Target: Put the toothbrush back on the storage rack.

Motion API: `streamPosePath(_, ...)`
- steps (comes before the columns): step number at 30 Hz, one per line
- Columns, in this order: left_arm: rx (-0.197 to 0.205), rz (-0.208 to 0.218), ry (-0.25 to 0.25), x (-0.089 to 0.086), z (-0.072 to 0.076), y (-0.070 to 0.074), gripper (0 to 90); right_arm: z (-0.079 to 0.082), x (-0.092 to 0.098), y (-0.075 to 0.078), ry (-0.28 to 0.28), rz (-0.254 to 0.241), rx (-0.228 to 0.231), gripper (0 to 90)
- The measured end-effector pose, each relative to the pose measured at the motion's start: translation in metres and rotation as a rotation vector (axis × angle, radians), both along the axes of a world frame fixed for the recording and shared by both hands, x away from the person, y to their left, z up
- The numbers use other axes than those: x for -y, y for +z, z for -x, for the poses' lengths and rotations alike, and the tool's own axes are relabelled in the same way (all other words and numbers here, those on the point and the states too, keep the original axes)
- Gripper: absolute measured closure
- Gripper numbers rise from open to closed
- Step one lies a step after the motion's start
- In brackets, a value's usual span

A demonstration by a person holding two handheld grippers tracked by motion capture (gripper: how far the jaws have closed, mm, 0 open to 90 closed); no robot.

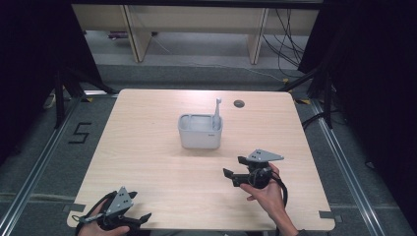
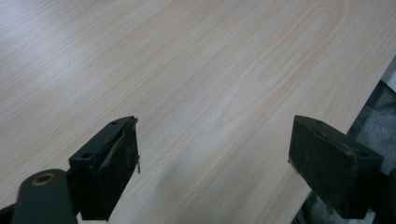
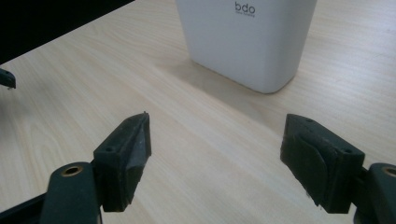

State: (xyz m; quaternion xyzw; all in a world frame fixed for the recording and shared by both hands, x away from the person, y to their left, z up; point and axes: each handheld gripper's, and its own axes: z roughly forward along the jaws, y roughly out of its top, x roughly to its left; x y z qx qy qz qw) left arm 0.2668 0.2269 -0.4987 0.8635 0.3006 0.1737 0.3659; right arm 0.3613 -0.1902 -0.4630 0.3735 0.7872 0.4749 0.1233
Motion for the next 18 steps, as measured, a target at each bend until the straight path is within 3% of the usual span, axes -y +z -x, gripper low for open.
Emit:
streamPosePath(3,0.003,-0.002,0.000,0.000,0.000,0.000,15.5,0.002,0.001,-0.001,0.003,0.002,-0.001,24.1)
streamPosePath(5,0.003,-0.002,-0.003,0.000,0.000,0.000,15.5,0.007,0.001,-0.001,-0.015,-0.006,-0.040,23.8)
streamPosePath(7,0.004,-0.004,-0.003,0.000,0.000,0.000,15.5,0.008,0.002,-0.005,-0.003,-0.001,-0.020,22.3)
streamPosePath(12,0.004,-0.003,-0.001,0.000,0.000,0.000,15.5,0.016,0.003,-0.008,-0.008,0.011,-0.065,17.3)
streamPosePath(17,0.005,-0.005,-0.004,0.000,0.000,0.000,15.5,0.020,0.006,-0.015,0.016,0.031,-0.050,15.7)
streamPosePath(18,0.006,-0.005,-0.004,0.000,0.000,0.000,15.5,0.024,0.006,-0.014,0.000,0.040,-0.082,15.7)
